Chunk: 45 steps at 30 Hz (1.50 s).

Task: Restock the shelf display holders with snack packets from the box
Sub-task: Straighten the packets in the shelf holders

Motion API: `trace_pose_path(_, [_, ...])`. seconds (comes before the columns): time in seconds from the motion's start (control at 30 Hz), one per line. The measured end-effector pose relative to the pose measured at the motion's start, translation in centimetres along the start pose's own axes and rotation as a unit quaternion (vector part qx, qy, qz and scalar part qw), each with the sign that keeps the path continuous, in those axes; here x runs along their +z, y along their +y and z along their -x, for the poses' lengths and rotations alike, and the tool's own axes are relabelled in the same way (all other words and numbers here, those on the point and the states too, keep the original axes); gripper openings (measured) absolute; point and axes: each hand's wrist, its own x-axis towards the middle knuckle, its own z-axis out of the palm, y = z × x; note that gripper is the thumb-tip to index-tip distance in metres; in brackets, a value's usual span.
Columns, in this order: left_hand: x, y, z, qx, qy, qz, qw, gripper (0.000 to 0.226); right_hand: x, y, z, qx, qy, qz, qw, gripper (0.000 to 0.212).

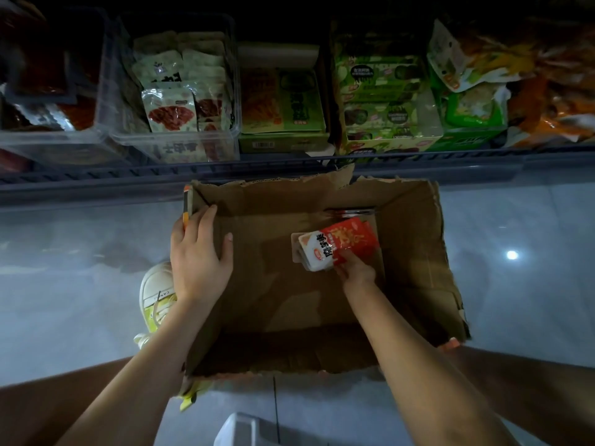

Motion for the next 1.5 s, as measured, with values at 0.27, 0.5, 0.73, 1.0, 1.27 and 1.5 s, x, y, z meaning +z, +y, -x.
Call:
trace_pose_path(0.27, [-1.0,0.2,0.2,0.018,-0.012,0.005,1.0,0.049,-2.5,0.3,3.8,-0.042,-0.031,0.05,0.997,0.014])
trace_pose_path(0.5, [-2.8,1.5,0.3,0.036,-0.023,-0.02,0.999,0.049,-4.7,-3.9,9.6,-0.164,-0.217,0.225,0.936,0.016])
trace_pose_path(0.73, [-9.7,11.9,1.4,-0.09,-0.381,0.338,0.856,0.079,-5.3,-8.0,14.2,-0.124,-0.355,0.319,0.87,0.025])
trace_pose_path(1.0, [-11.8,13.3,1.6,-0.233,-0.309,0.524,0.759,0.038,-4.9,-11.5,19.1,-0.166,-0.366,0.33,0.854,0.022])
trace_pose_path(1.27, [-16.5,16.3,0.8,-0.33,-0.053,0.68,0.652,0.038,-5.3,-14.3,22.5,-0.198,-0.38,-0.02,0.903,0.061])
trace_pose_path(1.5, [-21.4,20.6,2.7,-0.249,-0.056,0.732,0.632,0.058,-2.0,-16.5,27.8,-0.341,-0.281,-0.06,0.895,0.055])
